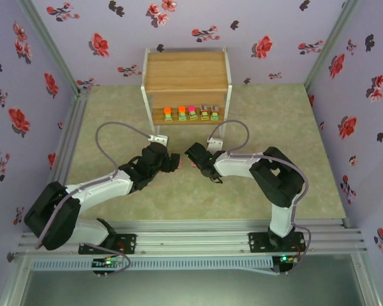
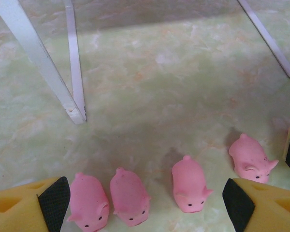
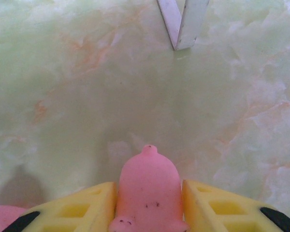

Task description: Place and organize the plastic toys onto the shelf

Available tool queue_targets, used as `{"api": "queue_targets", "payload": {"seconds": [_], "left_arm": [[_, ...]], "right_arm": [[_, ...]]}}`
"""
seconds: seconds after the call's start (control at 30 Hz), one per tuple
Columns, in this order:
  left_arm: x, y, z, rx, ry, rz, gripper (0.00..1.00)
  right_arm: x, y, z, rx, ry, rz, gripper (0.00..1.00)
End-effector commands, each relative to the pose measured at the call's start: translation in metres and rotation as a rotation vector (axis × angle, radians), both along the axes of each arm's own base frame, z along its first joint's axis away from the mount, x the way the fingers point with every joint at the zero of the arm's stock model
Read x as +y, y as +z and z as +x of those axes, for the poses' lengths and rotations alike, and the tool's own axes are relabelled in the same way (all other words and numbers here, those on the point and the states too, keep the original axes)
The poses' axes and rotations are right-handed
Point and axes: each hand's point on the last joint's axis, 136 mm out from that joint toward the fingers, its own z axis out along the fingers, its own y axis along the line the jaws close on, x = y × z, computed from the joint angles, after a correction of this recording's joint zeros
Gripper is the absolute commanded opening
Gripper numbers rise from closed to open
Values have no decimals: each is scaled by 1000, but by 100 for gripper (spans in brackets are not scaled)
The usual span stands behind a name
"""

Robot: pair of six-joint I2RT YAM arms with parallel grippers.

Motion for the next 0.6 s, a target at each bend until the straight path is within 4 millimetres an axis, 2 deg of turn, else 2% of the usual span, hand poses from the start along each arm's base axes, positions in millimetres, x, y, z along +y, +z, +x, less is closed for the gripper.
{"api": "queue_targets", "payload": {"seconds": [0.0,0.2,0.5,0.57], "left_arm": [[-1,10,3,-9,8,-25,86],[-1,11,3,-9,7,-27,86],[-1,10,4,-9,8,-27,87],[-1,9,3,-8,7,-26,87]], "right_arm": [[-5,-10,-2,11,-5,-9,17],[-2,-9,-1,7,23,-9,12],[-5,7,-1,-28,52,-12,5],[-6,11,-2,-33,58,-12,0]]}}
